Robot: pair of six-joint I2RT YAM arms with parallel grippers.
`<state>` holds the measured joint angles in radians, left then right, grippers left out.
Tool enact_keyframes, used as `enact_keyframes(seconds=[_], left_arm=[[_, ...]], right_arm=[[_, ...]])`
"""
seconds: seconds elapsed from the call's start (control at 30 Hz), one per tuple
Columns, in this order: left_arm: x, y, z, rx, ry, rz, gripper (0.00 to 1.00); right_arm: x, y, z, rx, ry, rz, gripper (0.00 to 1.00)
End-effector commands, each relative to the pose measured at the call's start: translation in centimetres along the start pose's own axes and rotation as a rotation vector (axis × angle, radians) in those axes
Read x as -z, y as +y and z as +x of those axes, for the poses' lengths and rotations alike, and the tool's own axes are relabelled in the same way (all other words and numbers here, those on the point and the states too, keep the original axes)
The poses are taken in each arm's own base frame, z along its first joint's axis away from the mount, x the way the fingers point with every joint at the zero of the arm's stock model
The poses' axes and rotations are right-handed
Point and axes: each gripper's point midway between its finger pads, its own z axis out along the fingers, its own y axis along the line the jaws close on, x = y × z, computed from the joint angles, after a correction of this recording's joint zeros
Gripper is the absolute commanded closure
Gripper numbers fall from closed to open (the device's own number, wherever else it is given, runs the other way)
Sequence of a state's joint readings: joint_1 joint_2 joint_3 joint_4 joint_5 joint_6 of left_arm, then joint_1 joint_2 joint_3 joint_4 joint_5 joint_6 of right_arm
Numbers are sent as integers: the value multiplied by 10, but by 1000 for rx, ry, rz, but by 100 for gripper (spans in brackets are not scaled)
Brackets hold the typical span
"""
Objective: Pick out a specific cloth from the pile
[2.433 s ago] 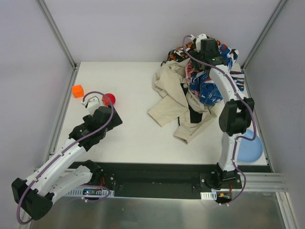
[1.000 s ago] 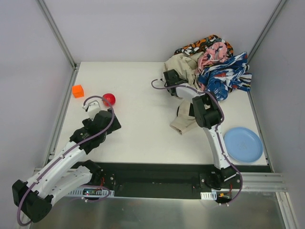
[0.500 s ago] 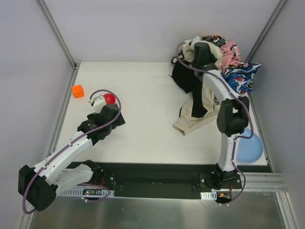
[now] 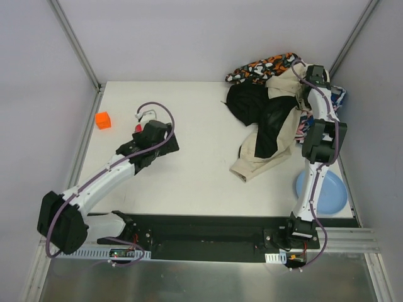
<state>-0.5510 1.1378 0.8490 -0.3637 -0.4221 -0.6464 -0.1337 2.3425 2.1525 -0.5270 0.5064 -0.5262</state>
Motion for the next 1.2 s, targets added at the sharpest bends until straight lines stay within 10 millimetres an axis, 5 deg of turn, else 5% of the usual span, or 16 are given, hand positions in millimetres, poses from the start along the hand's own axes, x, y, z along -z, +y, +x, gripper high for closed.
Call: enact_keyframes(seconds=[0.0,0.3,0.53,0.73,0.87,1.0,1.17], left_arm=[[-22,-81,-45,-29,-24,267,1],[-118,-215,-71,-26,151,522,1],[-194,-279,-65,53,206,618,1],[-248,-304,-69,155,137,600,1],[-274,-295,-44,173,144,522,3],[-264,-296,-48,160,140,529,65],[-202,-282,-105,69,3,513,100]], right_arm=[[11,97,80,65,337,-391,99],[77,177,94,284,326,-844,99],[119,215,83,408,248,-985,99],[125,227,82,457,225,-982,99],[121,221,83,463,226,-943,99],[114,216,82,450,222,-892,99],[97,203,80,403,240,-782,98]])
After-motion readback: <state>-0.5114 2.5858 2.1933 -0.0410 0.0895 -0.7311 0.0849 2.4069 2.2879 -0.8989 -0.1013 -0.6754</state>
